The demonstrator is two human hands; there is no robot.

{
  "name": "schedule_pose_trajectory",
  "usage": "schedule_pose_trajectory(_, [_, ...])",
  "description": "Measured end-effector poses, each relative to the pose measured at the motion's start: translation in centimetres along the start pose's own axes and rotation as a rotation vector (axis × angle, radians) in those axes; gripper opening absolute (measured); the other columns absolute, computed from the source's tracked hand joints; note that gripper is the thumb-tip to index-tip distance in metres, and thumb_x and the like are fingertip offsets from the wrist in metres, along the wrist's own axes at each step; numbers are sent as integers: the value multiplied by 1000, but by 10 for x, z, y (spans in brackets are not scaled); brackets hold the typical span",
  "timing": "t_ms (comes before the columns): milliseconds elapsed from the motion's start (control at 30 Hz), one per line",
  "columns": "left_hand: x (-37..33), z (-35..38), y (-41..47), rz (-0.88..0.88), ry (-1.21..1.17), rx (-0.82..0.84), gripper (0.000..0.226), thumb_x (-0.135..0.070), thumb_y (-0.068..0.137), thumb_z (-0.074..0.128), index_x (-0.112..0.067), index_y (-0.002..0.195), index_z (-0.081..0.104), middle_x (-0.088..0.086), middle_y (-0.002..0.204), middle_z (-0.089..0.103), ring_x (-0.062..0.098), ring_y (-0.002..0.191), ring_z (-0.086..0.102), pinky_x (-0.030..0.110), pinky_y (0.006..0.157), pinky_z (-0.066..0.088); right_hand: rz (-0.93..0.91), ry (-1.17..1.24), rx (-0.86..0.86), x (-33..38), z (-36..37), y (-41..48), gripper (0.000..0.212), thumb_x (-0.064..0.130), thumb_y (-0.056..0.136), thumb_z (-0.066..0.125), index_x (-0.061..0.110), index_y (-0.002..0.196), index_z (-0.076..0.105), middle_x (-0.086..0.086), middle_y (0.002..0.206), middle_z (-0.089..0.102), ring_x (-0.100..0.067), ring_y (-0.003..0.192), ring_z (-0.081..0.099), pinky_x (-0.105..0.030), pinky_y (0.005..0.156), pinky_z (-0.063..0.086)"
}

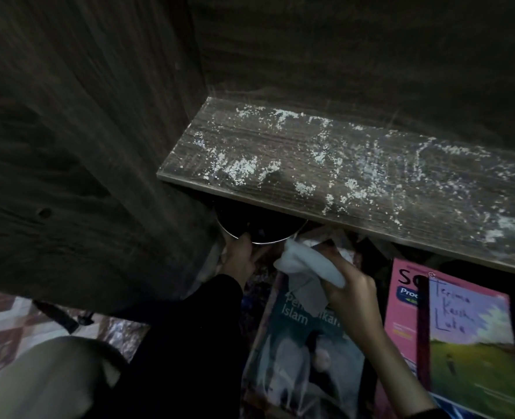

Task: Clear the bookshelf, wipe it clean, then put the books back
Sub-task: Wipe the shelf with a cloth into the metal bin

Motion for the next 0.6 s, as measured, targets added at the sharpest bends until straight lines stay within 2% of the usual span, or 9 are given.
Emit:
schedule_pose_trajectory(67, [-3,1,0,38,20,8,59,8,94,40,-28,141,36,20,131,54,38,110,57,40,58,58,-23,-13,-23,1,-3,0,50,-13,79,63,13,121,66,-9,107,71,-19,95,64,-27,71,47])
schedule_pose_trajectory(200, [-21,-3,-14,72,86,-15,50,2,97,39,-24,141,37,14,134,52,39,119,54,50,70,55,-48,-55,-33,9,-11,-2,48,-10,79,62,17,118,68,-6,104,73,-21,93,67,-26,69,46])
schedule_pose_trajectory(267, [-33,-5,-24,44,116,-12,46,3,98,37,-16,139,40,16,129,54,38,114,56,50,64,57,-66,-56,-47,19,-16,-4,48,-11,77,62,16,117,69,-6,103,73,-18,92,65,-20,69,42])
schedule_pose_trajectory(333, [-44,-6,-39,27,152,10,37,7,96,33,-6,127,50,16,110,60,31,94,60,43,55,57,-109,-51,-65,31,-23,-6,50,-13,75,62,16,115,69,-7,103,73,-18,93,66,-18,71,43])
schedule_pose_trajectory(367, [-49,-6,-47,30,174,25,32,9,95,31,-5,110,55,15,94,63,27,82,59,39,53,56,-118,-41,-62,35,-26,-7,51,-12,75,62,18,115,69,-6,104,73,-20,94,67,-23,72,47])
schedule_pose_trajectory(433, [-56,-8,-61,43,200,35,36,14,92,28,-12,80,48,5,56,62,21,67,51,31,44,52,-96,-11,-37,42,-32,-10,52,-8,76,63,25,116,69,0,107,72,-22,98,68,-34,75,54])
schedule_pose_trajectory(467, [-60,-10,-67,49,213,37,36,14,92,27,-13,78,46,2,49,60,21,66,50,28,39,50,-93,-11,-30,46,-35,-12,52,-6,77,64,29,116,68,2,110,72,-23,99,68,-39,75,55])
schedule_pose_trajectory(500, [-63,-12,-74,54,223,36,34,14,92,27,-12,87,48,4,54,61,22,66,50,28,36,49,-102,-19,-30,50,-38,-15,52,-4,78,64,31,117,67,4,111,71,-23,100,68,-42,74,55])
schedule_pose_trajectory(600, [-72,-21,-86,97,232,-4,56,14,90,27,-19,134,37,15,101,57,23,70,54,33,36,50,-122,-60,-43,64,-49,-21,49,0,80,64,32,117,67,3,108,72,-25,98,68,-42,73,54])
Point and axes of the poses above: each hand's wrist, its own y-axis towards the middle knuckle, its own z-axis out of the palm, x = y × z, the point moved 5 cm from there along y, towards the middle knuckle
